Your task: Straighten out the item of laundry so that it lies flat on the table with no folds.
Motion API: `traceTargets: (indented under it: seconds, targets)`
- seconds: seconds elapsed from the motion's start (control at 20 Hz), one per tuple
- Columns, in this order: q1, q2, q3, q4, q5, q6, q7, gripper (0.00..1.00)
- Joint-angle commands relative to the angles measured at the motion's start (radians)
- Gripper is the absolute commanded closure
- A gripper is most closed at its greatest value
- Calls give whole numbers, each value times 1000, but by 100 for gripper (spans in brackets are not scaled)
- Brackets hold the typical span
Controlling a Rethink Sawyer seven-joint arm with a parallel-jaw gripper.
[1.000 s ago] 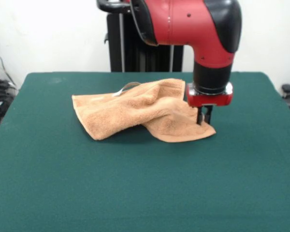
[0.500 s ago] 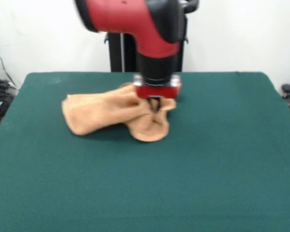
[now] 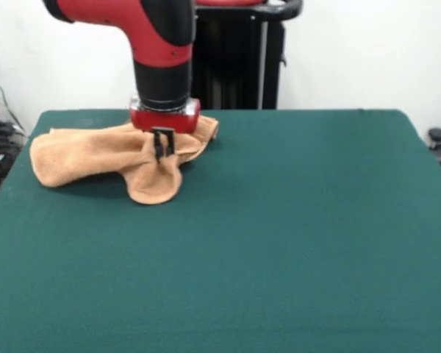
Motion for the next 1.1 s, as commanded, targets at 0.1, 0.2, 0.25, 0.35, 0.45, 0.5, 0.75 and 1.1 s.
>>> traceTargets:
  seconds: [0.1,0.2,0.25,0.35,0.45,0.5,0.75,1.1]
  targets:
    - [26,17,109,53,-73,46,-28,100]
    - [40,30,112,40,-71,43,-9,100]
    - [49,39,114,34,-67,38,1,100]
    - [67,61,122,19,-53,29,23,100]
    - [88,85,133,-2,-32,23,45,100]
    - [102,96,135,-13,-28,10,55,100]
    - [165,160,133,-68,15,-33,118,100]
    - [237,190,113,-96,75,-53,186,100]
